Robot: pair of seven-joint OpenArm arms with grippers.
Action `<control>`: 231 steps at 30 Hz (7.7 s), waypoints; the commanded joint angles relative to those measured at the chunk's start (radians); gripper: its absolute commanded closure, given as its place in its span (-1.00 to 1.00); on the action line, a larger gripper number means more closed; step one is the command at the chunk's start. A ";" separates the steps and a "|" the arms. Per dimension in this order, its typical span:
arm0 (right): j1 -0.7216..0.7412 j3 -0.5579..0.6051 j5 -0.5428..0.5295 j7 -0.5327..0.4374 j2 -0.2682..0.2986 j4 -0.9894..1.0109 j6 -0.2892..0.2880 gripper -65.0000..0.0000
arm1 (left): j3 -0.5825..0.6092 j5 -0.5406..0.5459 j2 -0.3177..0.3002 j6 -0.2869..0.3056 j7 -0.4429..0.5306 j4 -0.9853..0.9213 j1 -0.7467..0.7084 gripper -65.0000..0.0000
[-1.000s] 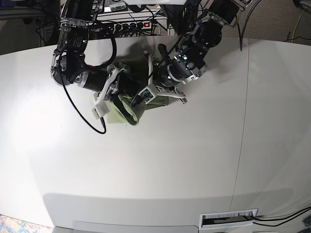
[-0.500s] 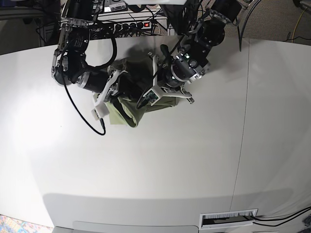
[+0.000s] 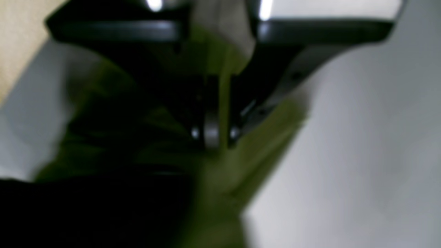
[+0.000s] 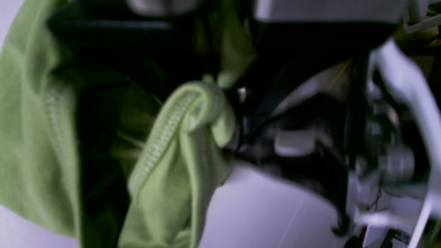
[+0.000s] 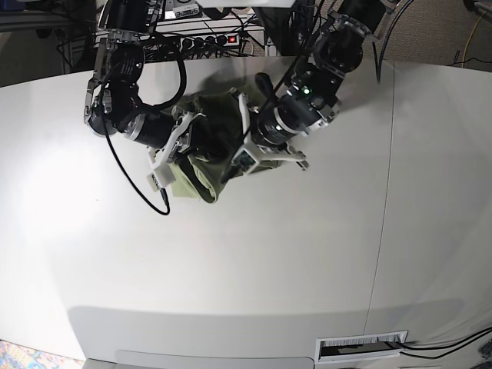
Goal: Fold the T-shirt properly
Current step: 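Hold the bundle with both grippers and press its ends together, then lift the bundle with both grippers and turn it over, then release the right gripper and tuck the bundle's loose edge under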
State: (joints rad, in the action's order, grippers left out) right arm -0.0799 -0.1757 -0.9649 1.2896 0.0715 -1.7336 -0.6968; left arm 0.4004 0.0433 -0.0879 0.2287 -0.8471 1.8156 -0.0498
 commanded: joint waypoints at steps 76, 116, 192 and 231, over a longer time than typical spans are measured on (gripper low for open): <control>0.080 0.370 -0.051 0.092 -0.151 -0.017 -0.001 1.00 | -0.377 0.324 -0.187 0.180 0.235 -0.023 -0.302 0.96; 0.074 0.202 -0.323 0.107 0.012 -0.080 -0.001 0.56 | -0.378 0.195 -0.190 0.157 0.271 -0.023 -0.301 0.96; 0.267 0.438 0.546 -0.305 -0.041 -0.104 -0.001 1.00 | -0.377 0.152 -0.207 -0.106 0.306 0.471 -0.418 0.96; 0.535 0.565 0.739 -0.594 -0.213 0.477 -0.001 1.00 | -0.377 0.393 -0.161 0.248 0.282 0.272 -0.568 0.96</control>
State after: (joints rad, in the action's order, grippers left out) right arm 0.4255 0.3916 -0.2089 0.7277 -0.1284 -1.2415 -0.6964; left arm 0.0246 0.4198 -0.2470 0.4694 -0.5838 2.0705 -0.6125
